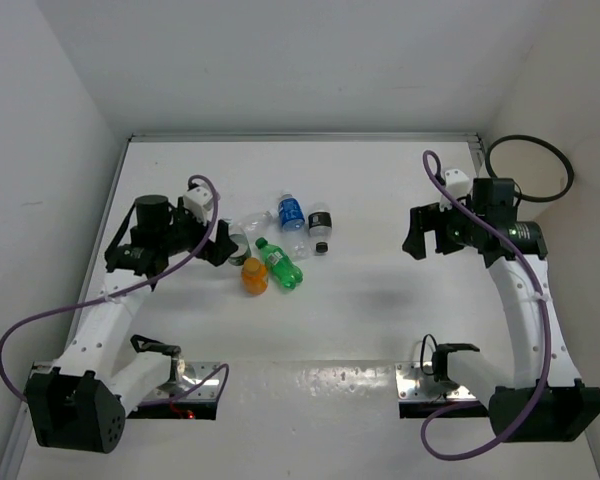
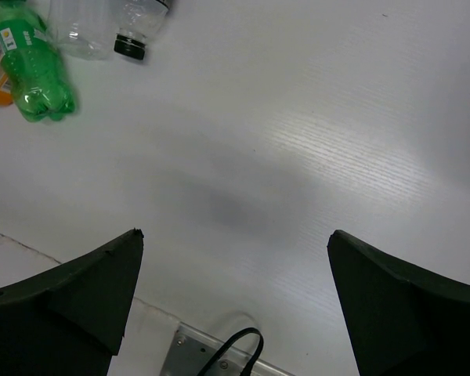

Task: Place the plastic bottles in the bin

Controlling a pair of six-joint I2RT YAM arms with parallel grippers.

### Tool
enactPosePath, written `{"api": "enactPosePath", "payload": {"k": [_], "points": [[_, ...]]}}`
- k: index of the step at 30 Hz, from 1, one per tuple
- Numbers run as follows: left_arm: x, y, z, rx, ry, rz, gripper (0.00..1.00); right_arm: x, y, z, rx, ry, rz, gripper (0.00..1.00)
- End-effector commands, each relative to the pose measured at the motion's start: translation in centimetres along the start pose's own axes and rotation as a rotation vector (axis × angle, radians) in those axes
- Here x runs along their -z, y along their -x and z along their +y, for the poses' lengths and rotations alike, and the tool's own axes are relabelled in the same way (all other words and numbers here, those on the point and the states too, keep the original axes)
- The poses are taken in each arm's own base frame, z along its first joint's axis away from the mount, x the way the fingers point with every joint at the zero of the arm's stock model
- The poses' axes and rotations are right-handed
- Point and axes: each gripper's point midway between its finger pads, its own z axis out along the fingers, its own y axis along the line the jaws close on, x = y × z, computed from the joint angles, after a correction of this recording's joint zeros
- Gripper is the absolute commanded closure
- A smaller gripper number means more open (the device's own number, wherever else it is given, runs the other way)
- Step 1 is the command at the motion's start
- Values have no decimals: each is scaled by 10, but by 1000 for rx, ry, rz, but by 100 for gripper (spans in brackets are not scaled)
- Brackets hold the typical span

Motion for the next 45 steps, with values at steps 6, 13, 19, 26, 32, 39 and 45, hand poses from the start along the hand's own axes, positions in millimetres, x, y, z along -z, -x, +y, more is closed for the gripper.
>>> {"api": "enactPosePath", "payload": {"k": [6, 13, 19, 26, 32, 39, 45], "points": [[-24, 20, 10, -40, 59, -172, 6, 0, 20, 0, 20, 9, -42, 0], [-29, 27, 19, -48, 96, -242, 17, 2, 23, 21, 84, 135, -66, 0], [-20, 39, 19, -53, 96, -263, 61, 0, 44, 51, 175, 258, -161, 0], [11, 92, -10, -78, -8, -353, 87, -2, 87, 85, 287, 313, -277, 0], [67, 176, -38, -96, -67, -504, 100, 9, 132, 139, 368, 434, -382, 0], [88, 213, -97, 17, -395, -527, 100, 31, 171, 218, 509, 589, -528, 0], [91, 213, -125, 13, -520, -509, 100, 43, 185, 261, 539, 650, -573, 0]]}}
